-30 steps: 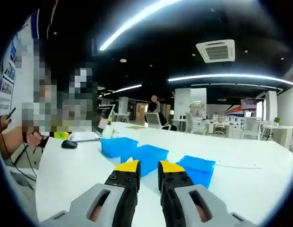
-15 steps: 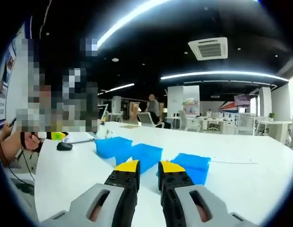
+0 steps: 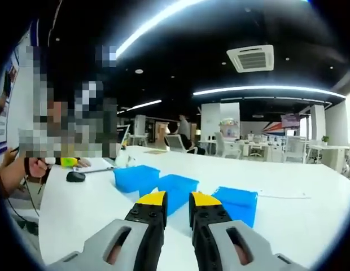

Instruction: Pick up the resistors one by one and place each resistor into its matching bin, sorting the parts by color and model until every resistor is separated into the correct bin for its type

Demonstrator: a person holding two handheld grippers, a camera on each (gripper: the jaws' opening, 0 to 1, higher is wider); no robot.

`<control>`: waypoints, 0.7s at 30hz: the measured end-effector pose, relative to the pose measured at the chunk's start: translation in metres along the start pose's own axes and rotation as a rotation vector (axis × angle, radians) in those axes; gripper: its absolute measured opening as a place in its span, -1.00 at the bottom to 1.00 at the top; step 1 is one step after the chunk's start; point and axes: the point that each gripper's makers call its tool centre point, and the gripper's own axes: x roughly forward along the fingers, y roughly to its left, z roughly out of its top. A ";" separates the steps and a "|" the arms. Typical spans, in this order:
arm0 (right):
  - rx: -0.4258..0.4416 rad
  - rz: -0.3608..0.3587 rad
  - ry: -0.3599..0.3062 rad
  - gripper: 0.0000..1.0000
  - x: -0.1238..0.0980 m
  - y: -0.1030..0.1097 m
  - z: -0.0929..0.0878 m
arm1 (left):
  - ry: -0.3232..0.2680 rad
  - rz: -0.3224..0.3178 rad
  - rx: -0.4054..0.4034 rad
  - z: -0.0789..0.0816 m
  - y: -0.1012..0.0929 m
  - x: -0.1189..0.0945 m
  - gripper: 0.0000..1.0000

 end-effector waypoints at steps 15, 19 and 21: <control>0.010 -0.017 0.020 -0.65 0.003 0.016 -0.014 | 0.000 -0.125 -0.020 -0.018 -0.024 0.015 -0.66; 0.045 -0.009 -0.010 -0.64 -0.001 0.026 -0.008 | -0.021 -0.170 -0.017 -0.012 -0.032 0.014 -0.66; 0.037 -0.017 -0.002 -0.64 -0.004 0.029 -0.009 | -0.023 -0.185 -0.014 -0.011 -0.034 0.013 -0.66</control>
